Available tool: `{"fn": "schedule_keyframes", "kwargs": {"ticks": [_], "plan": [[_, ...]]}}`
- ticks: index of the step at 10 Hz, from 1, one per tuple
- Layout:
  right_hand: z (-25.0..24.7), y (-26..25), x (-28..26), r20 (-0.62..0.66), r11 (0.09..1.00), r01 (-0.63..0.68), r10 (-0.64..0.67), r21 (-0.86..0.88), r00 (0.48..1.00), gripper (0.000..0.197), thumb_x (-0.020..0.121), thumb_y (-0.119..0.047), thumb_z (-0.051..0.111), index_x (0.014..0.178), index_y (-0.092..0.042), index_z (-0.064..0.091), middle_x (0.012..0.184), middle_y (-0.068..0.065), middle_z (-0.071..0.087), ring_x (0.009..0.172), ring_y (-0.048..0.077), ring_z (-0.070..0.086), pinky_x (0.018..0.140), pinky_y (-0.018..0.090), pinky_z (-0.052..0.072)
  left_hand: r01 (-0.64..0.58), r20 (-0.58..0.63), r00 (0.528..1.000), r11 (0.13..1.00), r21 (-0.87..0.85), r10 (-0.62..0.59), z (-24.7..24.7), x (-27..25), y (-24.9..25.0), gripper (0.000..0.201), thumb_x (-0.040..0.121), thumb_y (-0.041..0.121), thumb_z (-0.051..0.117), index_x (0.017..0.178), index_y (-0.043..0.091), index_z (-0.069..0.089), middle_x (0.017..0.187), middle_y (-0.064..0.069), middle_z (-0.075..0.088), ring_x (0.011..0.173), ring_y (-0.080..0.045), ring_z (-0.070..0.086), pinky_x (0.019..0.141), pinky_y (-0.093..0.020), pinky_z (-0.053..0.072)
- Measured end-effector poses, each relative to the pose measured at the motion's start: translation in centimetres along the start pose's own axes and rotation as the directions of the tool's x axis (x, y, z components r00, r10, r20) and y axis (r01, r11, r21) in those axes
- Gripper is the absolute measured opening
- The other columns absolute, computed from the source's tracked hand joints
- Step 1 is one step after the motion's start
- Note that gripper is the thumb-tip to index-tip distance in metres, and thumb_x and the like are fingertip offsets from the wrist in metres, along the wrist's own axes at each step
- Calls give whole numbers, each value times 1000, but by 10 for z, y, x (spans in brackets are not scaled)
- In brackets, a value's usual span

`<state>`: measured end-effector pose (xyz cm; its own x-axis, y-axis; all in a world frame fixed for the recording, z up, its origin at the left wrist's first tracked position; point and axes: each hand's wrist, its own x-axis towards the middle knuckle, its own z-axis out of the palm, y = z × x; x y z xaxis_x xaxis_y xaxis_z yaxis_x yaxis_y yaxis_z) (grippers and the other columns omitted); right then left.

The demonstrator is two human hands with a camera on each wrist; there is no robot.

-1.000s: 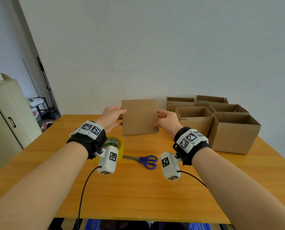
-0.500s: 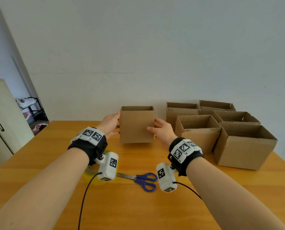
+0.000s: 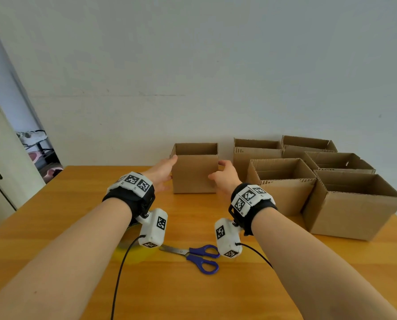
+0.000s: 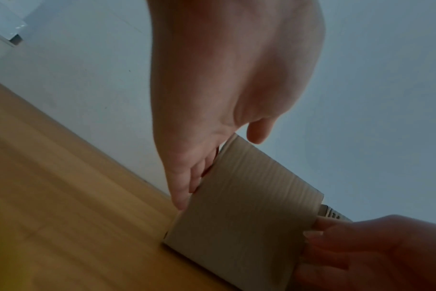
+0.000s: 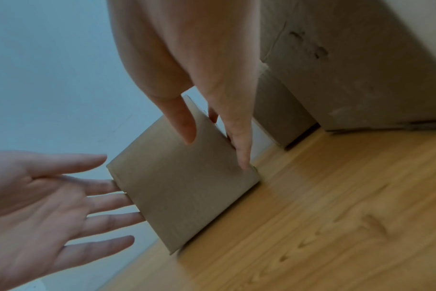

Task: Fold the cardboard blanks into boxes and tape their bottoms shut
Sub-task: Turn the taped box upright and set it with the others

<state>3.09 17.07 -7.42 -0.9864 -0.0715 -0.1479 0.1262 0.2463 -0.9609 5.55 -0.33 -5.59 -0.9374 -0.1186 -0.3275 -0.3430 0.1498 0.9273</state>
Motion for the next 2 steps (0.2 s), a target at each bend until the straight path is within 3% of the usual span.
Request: {"fn": "schedule_keyframes", "kwargs": {"ticks": [1, 2], "plan": [[0, 3, -2, 16, 999, 5, -5, -38, 1000, 70, 91, 5, 53, 149, -13, 20, 148, 15, 34, 133, 30, 39, 101, 33, 40, 9, -1, 1000, 999, 40, -9, 1, 9, -6, 63, 99, 29, 46, 151, 17, 12, 158, -4, 15, 143, -27, 20, 113, -49, 24], [0, 2, -9, 28, 996, 5, -2, -91, 1000, 74, 92, 1, 54, 152, -11, 12, 154, 14, 25, 140, 30, 29, 109, 37, 33, 25, -17, 1000, 981, 192, -22, -2, 13, -10, 72, 93, 27, 57, 151, 20, 15, 158, -4, 19, 142, -27, 23, 110, -48, 32]]}}
